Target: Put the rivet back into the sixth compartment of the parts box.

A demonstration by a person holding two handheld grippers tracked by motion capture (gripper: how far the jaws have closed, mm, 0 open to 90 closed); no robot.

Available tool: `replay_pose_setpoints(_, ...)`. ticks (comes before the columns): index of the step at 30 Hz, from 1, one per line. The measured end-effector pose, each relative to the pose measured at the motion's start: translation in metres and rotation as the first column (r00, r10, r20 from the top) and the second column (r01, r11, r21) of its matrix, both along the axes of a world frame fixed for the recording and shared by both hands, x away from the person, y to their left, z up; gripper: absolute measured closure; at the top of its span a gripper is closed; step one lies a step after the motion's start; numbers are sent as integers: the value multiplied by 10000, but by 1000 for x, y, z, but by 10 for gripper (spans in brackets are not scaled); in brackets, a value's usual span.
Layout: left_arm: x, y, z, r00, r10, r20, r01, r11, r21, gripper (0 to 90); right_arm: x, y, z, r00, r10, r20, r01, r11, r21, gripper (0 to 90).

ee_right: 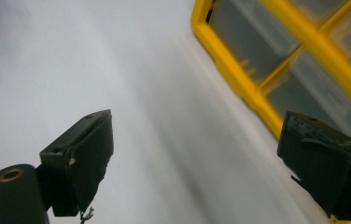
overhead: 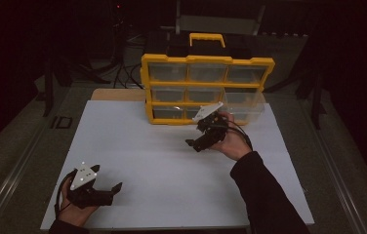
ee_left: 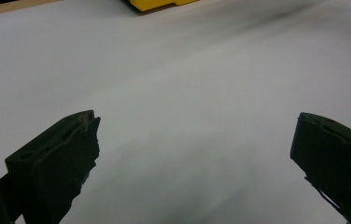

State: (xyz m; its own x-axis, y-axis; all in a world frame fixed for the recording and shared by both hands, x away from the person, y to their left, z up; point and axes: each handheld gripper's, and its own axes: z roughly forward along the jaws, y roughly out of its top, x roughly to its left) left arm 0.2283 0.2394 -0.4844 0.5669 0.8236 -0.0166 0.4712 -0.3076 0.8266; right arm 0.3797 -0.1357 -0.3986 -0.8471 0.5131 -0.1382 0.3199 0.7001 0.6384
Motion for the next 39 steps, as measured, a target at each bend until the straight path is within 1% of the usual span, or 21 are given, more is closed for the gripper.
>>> replay_pose_setpoints(3, 0, 0, 0, 10000, 2, 10, -2, 10000, -2, 17, -10, -6, -12, 10000, -75, 7, 75, 10000, 42, 102)
replay_pose_setpoints(6, 0, 0, 0, 10000, 25, 10, -25, 10000, -5, 17, -22, -16, -23, 9998, -166, 95, 164, 9996, 219, 102)
replay_pose_setpoints(8, 0, 0, 0, 10000, 29, 14, -29, 10000, 1, 17, -30, -25, -30, 9991, -377, 171, 372, 9988, 303, 102)
replay_pose_setpoints(11, 0, 0, 0, 10000, 42, 24, -42, 10000, -18, 17, -43, -42, -41, 9967, -800, 146, 790, 9951, 596, 102)
replay_pose_setpoints(13, 0, 0, 0, 10000, 59, 40, -59, 10000, -7, 17, -52, -53, -48, 9945, -1023, 222, 1013, 9940, 423, 101)
replay_pose_setpoints(15, 0, 0, 1, 9999, 100, 48, -99, 9999, -16, 17, -61, -65, -51, 9915, -1277, 261, 1260, 9902, 595, 98)
replay_pose_setpoints(17, 0, 1, 1, 9999, 117, 70, -117, 9999, -33, 17, -69, -76, -51, 9886, -1487, 223, 1454, 9834, 1082, 97)
replay_pose_setpoints(18, 0, 1, 1, 9999, 132, 74, -132, 9999, -39, 17, -73, -81, -51, 9877, -1551, 221, 1512, 9809, 1226, 97)
replay_pose_setpoints(22, -1, 2, 1, 9998, 161, 101, -161, 9999, -43, 17, -86, -94, -54, 9823, -1805, 506, 1719, 9749, 1412, 97)
replay_pose_setpoints(24, -1, 2, 1, 9998, 177, 120, -177, 9998, -62, 17, -92, -103, -59, 9782, -2044, 369, 1960, 9673, 1610, 97)
replay_pose_setpoints(25, -1, 2, 1, 9998, 183, 127, -182, 9998, -72, 17, -95, -107, -62, 9739, -2240, 363, 2141, 9602, 1793, 97)
replay_pose_setpoints(27, -1, 2, 1, 9997, 191, 132, -190, 9998, -67, 17, -103, -116, -66, 9715, -2360, 247, 2242, 9471, 2294, 97)
replay_pose_setpoints(28, -1, 2, 1, 9997, 198, 140, -197, 9998, -60, 17, -107, -119, -68, 9693, -2444, 254, 2301, 9392, 2546, 97)
replay_pose_setpoints(29, -1, 2, 2, 9997, 203, 148, -202, 9998, -60, 17, -111, -123, -71, 9672, -2522, 305, 2350, 9338, 2697, 97)
replay_pose_setpoints(30, -1, 2, 2, 9997, 205, 163, -203, 9998, -81, 17, -114, -126, -72, 9670, -2531, 292, 2355, 9316, 2770, 97)
replay_pose_setpoints(32, -1, 2, 2, 9996, 199, 193, -198, 9998, -74, 17, -121, -132, -75, 9634, -2657, 355, 2417, 9185, 3130, 97)
replay_pose_setpoints(33, -1, 2, 2, 9996, 199, 193, -198, 9998, -74, 17, -121, -132, -75, 9634, -2657, 355, 2417, 9185, 3130, 97)
replay_pose_setpoints(34, -2, 2, 2, 9995, 218, 226, -216, 9997, -86, 17, -124, -134, -76, 9624, -2695, 334, 2448, 9142, 3231, 97)
replay_pose_setpoints(35, -2, 2, 2, 9995, 225, 233, -223, 9997, -90, 17, -130, -138, -81, 9593, -2787, 453, 2493, 9113, 3277, 97)
replay_pose_setpoints(38, -2, 3, 3, 9993, 245, 277, -243, 9997, -91, 17, -132, -141, -85, 9561, -2903, 398, 2613, 9061, 3327, 97)
replay_pose_setpoints(39, -2, 3, 3, 9993, 245, 277, -243, 9997, -91, 17, -132, -141, -85, 9561, -2903, 398, 2613, 9061, 3327, 97)
